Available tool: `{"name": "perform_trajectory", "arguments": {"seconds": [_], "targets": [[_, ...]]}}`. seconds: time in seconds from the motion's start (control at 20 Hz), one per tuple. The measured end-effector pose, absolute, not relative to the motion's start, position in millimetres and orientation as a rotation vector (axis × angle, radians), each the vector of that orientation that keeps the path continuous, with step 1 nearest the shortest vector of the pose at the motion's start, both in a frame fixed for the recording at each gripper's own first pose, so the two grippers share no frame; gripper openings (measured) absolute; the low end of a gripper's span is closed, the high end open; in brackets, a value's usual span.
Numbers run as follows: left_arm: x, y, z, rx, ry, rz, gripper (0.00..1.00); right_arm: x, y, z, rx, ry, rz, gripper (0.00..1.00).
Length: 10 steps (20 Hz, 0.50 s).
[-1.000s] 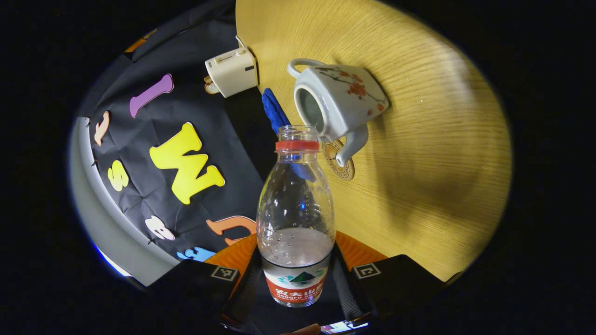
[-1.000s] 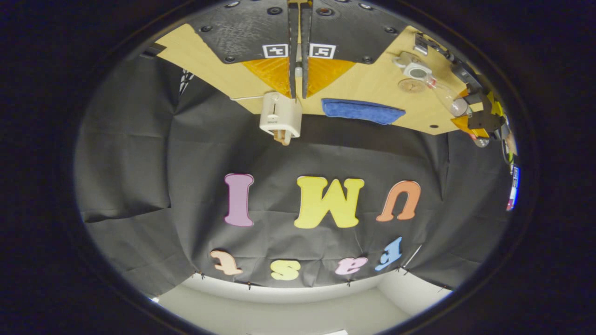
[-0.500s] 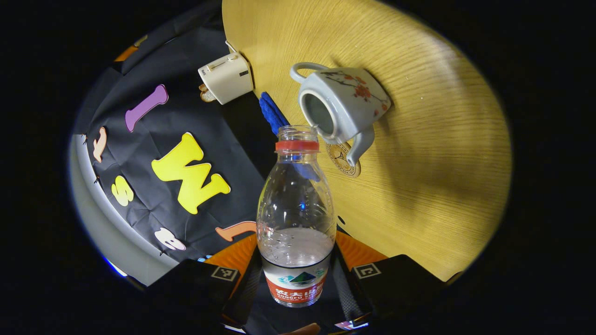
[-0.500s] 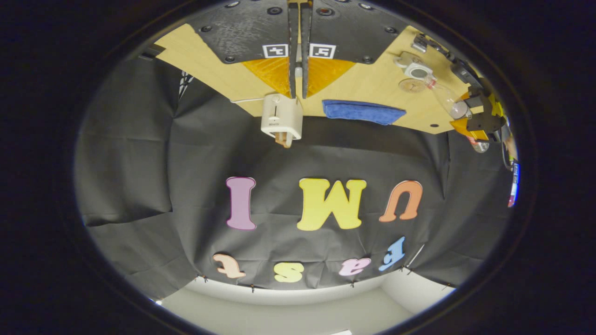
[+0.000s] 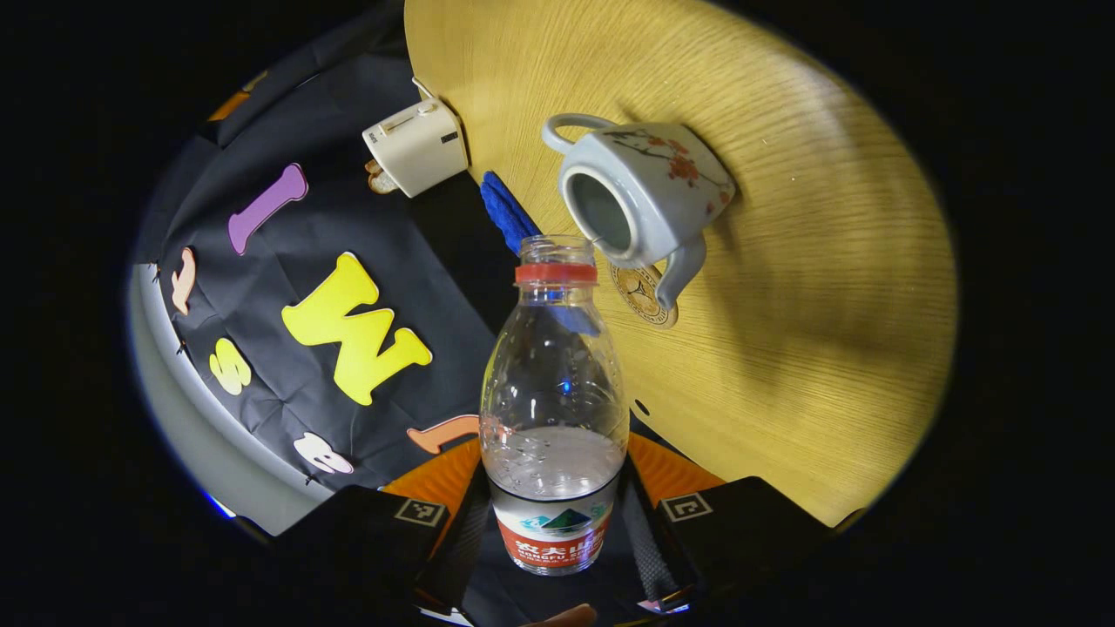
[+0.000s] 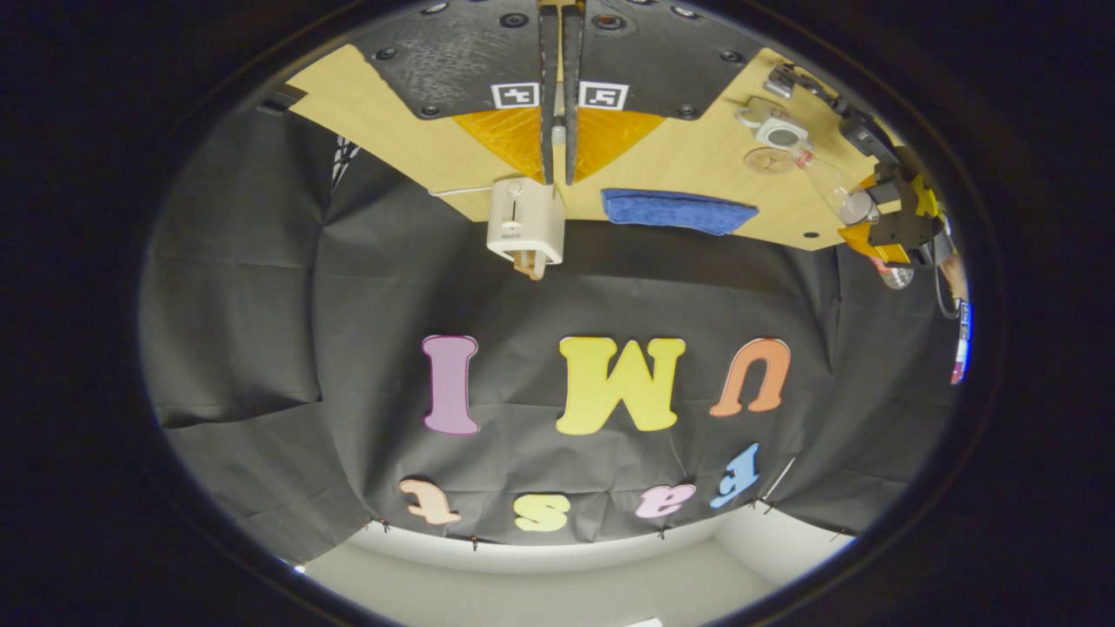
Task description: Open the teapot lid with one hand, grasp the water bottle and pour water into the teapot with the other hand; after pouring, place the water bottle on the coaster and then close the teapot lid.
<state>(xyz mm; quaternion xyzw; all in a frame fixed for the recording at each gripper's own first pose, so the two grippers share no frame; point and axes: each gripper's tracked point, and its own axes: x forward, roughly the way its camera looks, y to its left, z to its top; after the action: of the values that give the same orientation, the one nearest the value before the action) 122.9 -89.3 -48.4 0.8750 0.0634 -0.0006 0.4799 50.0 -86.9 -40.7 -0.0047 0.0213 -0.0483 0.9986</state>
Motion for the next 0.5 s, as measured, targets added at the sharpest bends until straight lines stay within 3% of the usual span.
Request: {"name": "perform_trajectory", "arguments": {"seconds": [0.5], "targets": [[117.4,-83.3,-60.7,1.989,0.157,-0.040,0.75,51.7,-91.4,-42.2,-0.026,0.044,-0.115,0.02]]}}
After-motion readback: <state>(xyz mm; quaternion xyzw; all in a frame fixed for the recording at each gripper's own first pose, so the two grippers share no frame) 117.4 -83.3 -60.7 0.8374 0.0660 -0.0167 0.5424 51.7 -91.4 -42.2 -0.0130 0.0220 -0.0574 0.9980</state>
